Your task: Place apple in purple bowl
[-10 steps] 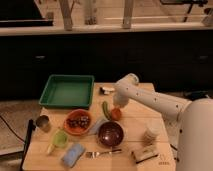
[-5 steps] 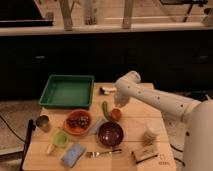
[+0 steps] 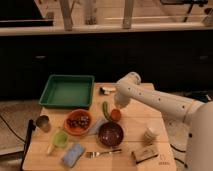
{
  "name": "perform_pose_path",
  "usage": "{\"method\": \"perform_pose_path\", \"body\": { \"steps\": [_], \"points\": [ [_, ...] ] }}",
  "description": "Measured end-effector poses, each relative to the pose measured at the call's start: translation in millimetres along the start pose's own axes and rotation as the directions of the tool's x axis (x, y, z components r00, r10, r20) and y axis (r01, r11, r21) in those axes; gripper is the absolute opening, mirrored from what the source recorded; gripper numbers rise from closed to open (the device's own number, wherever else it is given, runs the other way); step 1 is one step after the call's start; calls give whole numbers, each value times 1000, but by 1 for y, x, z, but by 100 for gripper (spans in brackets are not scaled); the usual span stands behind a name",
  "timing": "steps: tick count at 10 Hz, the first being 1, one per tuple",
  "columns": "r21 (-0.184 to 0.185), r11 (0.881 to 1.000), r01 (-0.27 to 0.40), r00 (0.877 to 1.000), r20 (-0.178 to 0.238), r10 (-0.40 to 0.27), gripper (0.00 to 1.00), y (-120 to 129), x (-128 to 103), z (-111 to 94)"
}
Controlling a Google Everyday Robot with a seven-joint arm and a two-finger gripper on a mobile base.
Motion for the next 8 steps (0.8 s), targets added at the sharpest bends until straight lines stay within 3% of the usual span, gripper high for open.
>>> {"method": "perform_pose_path", "body": {
  "steps": [5,8],
  "points": [
    [15,1000,-16,1000,-5,16,77,2,5,-4],
    [14,1000,-9,1000,6,9,80,2,5,-2]
  ]
}}
